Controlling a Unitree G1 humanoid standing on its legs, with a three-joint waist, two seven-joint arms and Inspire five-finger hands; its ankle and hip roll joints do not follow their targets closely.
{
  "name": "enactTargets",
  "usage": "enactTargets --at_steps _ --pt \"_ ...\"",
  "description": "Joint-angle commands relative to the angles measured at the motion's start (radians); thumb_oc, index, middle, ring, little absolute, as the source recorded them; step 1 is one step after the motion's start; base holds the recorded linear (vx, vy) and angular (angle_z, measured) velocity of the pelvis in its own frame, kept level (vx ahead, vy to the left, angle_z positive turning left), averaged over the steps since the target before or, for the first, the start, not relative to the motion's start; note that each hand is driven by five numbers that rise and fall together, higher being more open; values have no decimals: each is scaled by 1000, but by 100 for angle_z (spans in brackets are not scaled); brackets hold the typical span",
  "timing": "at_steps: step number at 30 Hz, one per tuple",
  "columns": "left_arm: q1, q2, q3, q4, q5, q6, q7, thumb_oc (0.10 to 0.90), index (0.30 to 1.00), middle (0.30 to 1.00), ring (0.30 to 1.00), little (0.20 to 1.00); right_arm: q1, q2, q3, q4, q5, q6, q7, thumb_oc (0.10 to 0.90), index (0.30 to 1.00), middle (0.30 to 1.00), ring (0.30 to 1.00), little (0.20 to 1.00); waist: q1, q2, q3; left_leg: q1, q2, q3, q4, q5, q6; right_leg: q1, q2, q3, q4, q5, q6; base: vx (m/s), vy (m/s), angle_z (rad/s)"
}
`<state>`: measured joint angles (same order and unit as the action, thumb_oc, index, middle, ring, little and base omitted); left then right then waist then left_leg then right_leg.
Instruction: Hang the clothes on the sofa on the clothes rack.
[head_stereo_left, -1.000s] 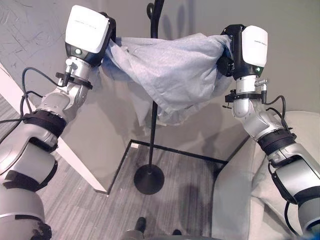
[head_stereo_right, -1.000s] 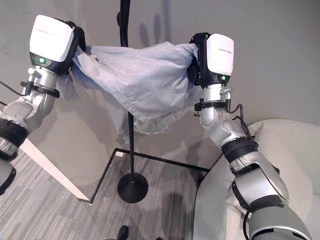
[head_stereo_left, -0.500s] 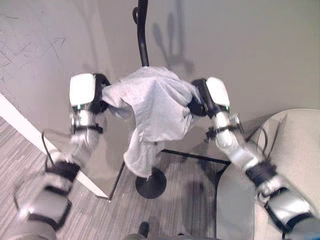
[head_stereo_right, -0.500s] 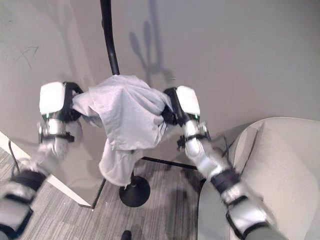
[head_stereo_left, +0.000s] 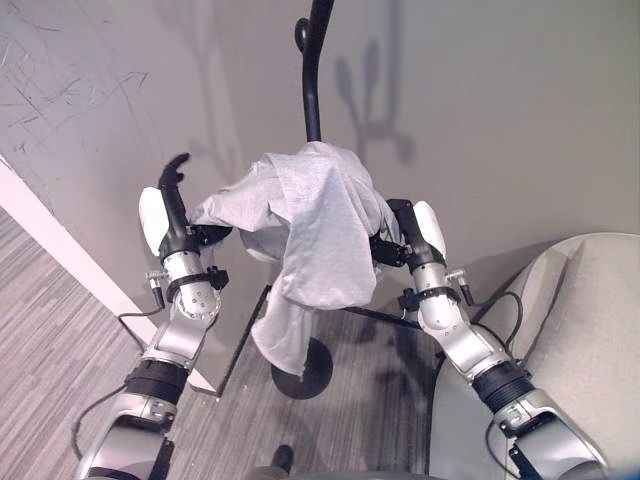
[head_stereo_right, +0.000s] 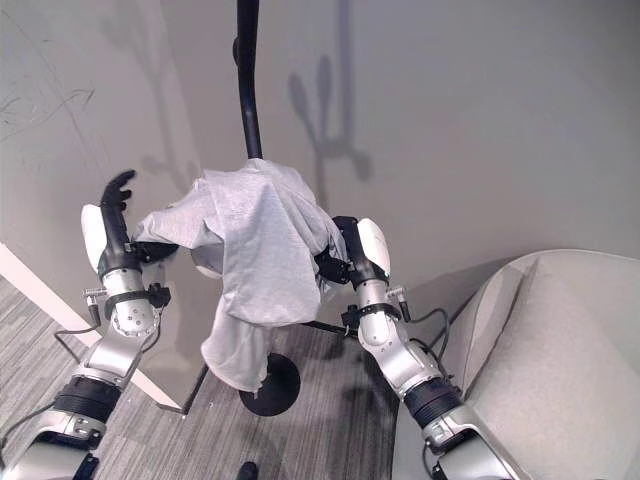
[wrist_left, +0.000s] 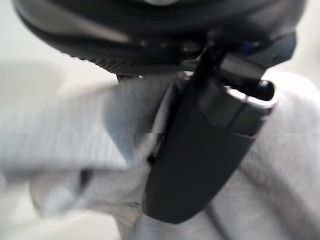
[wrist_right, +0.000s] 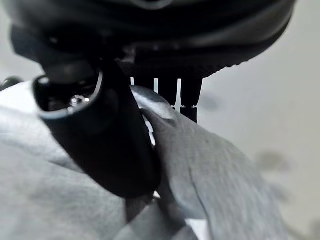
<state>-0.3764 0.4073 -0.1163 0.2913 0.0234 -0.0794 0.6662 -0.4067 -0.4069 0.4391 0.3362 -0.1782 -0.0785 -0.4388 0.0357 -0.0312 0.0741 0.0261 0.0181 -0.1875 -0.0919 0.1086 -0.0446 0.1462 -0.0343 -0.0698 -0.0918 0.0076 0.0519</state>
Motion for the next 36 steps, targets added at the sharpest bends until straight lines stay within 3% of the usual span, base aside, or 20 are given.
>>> enactTargets --at_steps 1,6,7,9,14,18,22,23,25,27,29,31,32,33,36 --pt "-65 45 45 -65 -95 -100 -11 800 900 900 900 900 1 -48 -96 -68 61 -48 -34 800 900 900 900 900 30 1 -115 74 40 43 5 -141 0 -87 -60 -36 4 47 50 0 0 0" --pt "-4 105 83 -165 -193 -100 -124 800 900 900 900 900 58 -149 -169 -185 132 -47 54 800 900 900 900 900 31 9 -116 72 40 44 5 -139 0 -87 -60 -40 4 48 51 1 1 1" --pt "43 148 99 -209 -234 -102 -193 800 900 900 900 900 96 -232 -199 -234 184 -61 131 800 900 900 900 900 31 9 -116 72 41 43 5 -138 -2 -87 -60 -43 4 48 52 0 0 0" --pt "100 186 117 -237 -260 -103 -252 800 900 900 900 900 128 -308 -245 -252 193 -67 156 800 900 900 900 900 33 9 -113 70 42 42 5 -136 -3 -87 -61 -48 4 49 54 0 0 0" --pt "285 225 214 -302 -351 -100 -352 800 900 900 900 900 232 -387 -398 -321 243 -95 221 800 900 900 900 900 35 10 -111 68 45 45 5 -138 -4 -88 -61 -52 4 50 58 1 0 -1" --pt "405 261 270 -316 -437 -93 -447 800 900 900 900 900 303 -390 -515 -326 334 -128 266 800 900 900 900 900 34 12 -111 69 48 49 5 -141 -5 -87 -61 -52 4 48 60 0 0 0" --pt "487 278 308 -317 -597 -115 -527 800 900 900 900 900 341 -362 -564 -319 354 -144 264 800 900 900 900 900 33 16 -107 70 49 51 5 -143 -5 -85 -62 -52 4 47 61 0 0 0" --pt "563 243 324 -288 -693 -143 -630 800 900 900 900 900 390 -287 -581 -309 420 -180 296 800 900 900 900 900 36 18 -104 73 50 52 5 -144 -4 -81 -63 -54 4 44 62 0 0 0" --pt "563 244 324 -287 -694 -144 -631 800 900 900 900 900 391 -287 -581 -309 421 -181 297 800 900 900 900 900 35 18 -104 73 50 51 5 -144 -4 -81 -63 -55 4 44 62 0 0 0" --pt "578 161 349 -180 -768 -152 -681 800 900 900 900 900 448 -150 -589 -284 576 -221 358 800 900 900 900 900 37 21 -98 77 53 54 5 -145 -4 -76 -66 -56 4 40 60 -7 13 3" --pt "604 40 400 -79 -802 -171 -669 800 900 900 900 900 532 -37 -611 -264 622 -237 386 800 900 900 900 900 38 23 -97 78 54 55 5 -148 -4 -74 -68 -59 4 36 56 -5 23 4" --pt "605 40 400 -79 -803 -172 -670 800 900 900 900 900 533 -37 -611 -264 622 -237 386 800 900 900 900 900 37 24 -97 79 54 55 5 -148 -4 -73 -68 -59 4 36 56 12 14 3" --pt "621 -68 439 89 -841 -177 -667 800 900 900 900 900 589 33 -608 -190 629 -227 398 800 900 900 900 900 40 26 -95 88 59 55 5 -161 -5 -64 -65 -62 4 24 53 -6 18 3" --pt "619 -68 439 92 -842 -179 -669 800 900 900 900 900 588 33 -609 -189 630 -228 399 800 900 900 900 900 39 25 -93 84 56 54 5 -152 -5 -68 -68 -62 4 32 53 -16 25 4" --pt "579 -142 451 362 -938 -149 -704 800 900 900 900 900 593 104 -566 -45 692 -225 417 800 900 900 900 900 38 23 -88 85 57 53 5 -148 -6 -67 -68 -65 4 32 51 -13 11 3"
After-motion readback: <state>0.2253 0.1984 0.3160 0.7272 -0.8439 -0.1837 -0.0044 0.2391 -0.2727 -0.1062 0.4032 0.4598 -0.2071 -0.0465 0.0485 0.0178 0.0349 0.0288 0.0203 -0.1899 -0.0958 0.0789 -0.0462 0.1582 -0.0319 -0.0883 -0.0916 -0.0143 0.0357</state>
